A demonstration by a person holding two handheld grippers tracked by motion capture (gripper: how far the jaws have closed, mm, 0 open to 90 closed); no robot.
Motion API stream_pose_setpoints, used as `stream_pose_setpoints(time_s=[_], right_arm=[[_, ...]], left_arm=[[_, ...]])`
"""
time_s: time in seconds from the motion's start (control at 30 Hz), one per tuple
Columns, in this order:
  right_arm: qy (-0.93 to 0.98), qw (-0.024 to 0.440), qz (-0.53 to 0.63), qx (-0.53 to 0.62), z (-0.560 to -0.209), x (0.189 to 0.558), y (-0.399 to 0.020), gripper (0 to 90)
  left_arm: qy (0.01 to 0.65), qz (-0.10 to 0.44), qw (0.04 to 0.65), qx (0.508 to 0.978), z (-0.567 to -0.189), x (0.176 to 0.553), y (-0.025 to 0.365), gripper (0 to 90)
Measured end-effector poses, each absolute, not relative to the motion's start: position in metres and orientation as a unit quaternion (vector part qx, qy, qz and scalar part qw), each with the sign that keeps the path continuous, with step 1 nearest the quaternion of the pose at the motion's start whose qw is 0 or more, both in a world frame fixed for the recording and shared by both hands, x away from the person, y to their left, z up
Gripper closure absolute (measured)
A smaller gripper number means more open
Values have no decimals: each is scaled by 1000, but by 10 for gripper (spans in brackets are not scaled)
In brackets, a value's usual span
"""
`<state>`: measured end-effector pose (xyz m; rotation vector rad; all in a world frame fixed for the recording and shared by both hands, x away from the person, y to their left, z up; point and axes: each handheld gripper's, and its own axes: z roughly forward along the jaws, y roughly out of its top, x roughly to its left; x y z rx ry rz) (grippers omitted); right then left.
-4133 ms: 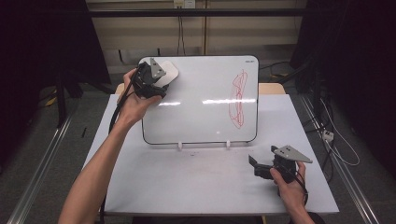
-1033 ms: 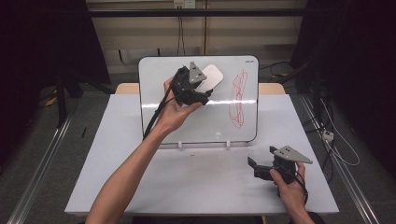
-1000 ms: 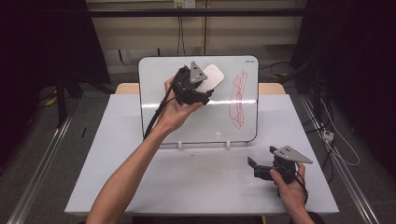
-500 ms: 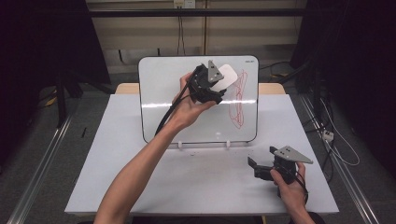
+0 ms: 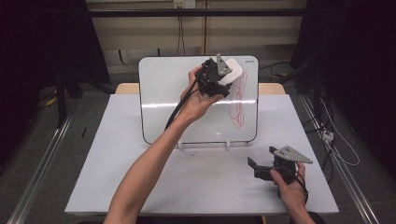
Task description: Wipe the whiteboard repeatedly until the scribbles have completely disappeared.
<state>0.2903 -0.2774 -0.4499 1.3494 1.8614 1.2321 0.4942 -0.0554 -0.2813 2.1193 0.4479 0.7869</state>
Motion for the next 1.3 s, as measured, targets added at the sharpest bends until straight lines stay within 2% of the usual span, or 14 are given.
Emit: stream_pose_setpoints(time_s=[0.43, 0.7, 0.97, 1.3], right_arm=[[688, 262, 456, 499, -450, 291, -277, 45], [690, 263, 455, 498, -451, 291, -278, 45], [691, 261, 455, 496, -451, 291, -277, 45], [692, 261, 455, 495, -451, 292, -277, 45]], left_arm=[[180, 338, 385, 840, -282, 508, -65, 310], [164, 360, 365, 843, -286, 508, -75, 310], [150, 404, 337, 837, -294, 505, -86, 310], [154, 418, 327, 834, -296, 504, -91, 309]])
